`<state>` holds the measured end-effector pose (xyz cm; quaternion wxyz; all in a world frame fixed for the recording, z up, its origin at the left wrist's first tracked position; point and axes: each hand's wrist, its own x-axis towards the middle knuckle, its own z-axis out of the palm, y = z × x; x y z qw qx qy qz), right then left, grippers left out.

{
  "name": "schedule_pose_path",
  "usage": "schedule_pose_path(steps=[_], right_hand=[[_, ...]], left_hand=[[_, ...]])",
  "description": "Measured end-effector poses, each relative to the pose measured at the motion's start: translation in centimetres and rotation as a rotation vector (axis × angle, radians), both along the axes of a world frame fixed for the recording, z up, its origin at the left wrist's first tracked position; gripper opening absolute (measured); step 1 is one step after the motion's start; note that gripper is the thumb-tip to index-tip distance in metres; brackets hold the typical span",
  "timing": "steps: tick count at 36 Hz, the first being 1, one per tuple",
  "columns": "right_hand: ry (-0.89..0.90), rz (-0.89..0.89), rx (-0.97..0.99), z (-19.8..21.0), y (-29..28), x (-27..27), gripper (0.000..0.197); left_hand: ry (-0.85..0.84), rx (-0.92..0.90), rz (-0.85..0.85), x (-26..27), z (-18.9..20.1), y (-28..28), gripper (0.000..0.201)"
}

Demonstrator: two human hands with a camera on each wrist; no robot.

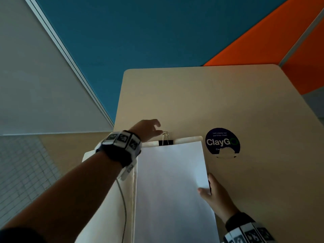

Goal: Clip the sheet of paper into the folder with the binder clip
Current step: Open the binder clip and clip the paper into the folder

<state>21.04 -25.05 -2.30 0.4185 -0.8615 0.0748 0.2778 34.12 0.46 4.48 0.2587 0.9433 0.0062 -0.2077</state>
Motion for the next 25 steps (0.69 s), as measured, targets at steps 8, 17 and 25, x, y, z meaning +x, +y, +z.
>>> schedule_pose_path(steps=[8, 17, 25], right_hand=[[0.045, -0.026, 0.003, 0.0, 0.2, 0.0, 0.067], [0.071, -0.018, -0.049, -0.4, 0.1, -0.3, 0.065], [0.061, -0.023, -0.032, -0.2, 0.0, -0.5, 0.063]], left_hand=[[0.243, -0.146, 0.095, 2.0, -1.7, -2.8, 0.034], [0.348, -0.343, 0.104, 2.7, -1.8, -1.0, 0.033], [0.309, -0.463, 0.17, 2.7, -2.4, -0.6, 0.041]])
